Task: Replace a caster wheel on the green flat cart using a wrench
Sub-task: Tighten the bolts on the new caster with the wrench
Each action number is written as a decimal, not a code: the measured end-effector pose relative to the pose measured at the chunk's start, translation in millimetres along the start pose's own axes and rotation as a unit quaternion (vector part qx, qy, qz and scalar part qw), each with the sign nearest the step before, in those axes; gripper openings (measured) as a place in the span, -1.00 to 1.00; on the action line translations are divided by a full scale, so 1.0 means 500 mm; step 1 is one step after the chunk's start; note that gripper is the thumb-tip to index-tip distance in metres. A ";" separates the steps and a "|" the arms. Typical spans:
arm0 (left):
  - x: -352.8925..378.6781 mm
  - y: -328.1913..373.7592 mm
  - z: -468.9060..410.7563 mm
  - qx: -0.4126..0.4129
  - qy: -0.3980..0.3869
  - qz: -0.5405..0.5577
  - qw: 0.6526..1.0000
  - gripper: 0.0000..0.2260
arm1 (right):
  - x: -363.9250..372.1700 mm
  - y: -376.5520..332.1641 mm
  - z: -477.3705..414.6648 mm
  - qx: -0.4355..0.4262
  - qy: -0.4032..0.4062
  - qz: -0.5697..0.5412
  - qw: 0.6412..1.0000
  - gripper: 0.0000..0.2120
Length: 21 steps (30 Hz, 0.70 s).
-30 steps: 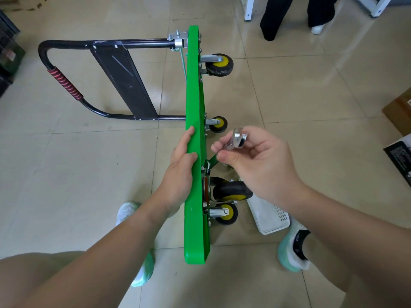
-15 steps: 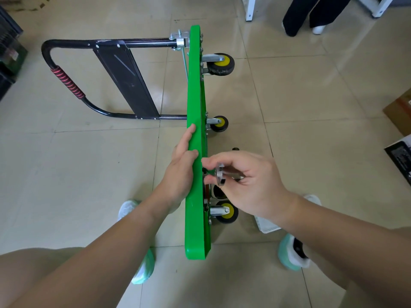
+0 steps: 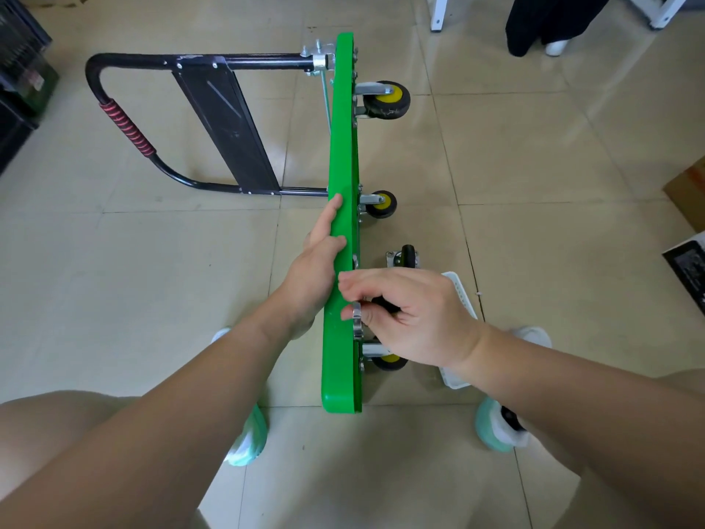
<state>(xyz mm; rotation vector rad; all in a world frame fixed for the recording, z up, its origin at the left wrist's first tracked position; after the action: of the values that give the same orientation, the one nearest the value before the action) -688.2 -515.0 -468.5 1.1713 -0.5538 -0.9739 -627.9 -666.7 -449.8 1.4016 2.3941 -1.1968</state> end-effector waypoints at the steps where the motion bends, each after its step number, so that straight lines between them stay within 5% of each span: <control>1: -0.001 -0.002 -0.001 0.000 -0.002 0.001 1.000 -0.42 | 0.002 0.000 0.000 0.003 0.002 -0.002 1.000 -0.80; 12: 0.007 0.013 0.011 0.027 0.001 0.001 1.000 -0.48 | 0.018 0.002 0.029 0.023 0.016 0.018 0.999 -0.89; 21: 0.012 0.022 0.014 0.017 0.004 -0.005 1.000 -0.47 | 0.002 0.042 -0.064 0.232 0.100 -0.131 0.959 -0.79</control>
<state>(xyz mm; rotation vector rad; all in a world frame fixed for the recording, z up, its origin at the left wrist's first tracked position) -687.1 -522.7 -456.7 1.2083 -0.5600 -0.9706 -603.6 -638.8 -440.4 1.4037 2.6120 -1.8675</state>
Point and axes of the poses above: each hand's wrist, its own z-axis away from the middle knuckle, its own x-axis out of the palm, y = z × x, the point moved 2 cm from there along -z, towards the middle knuckle, and after that the axes turned 1 degree about -x, right-handed, at the moved point
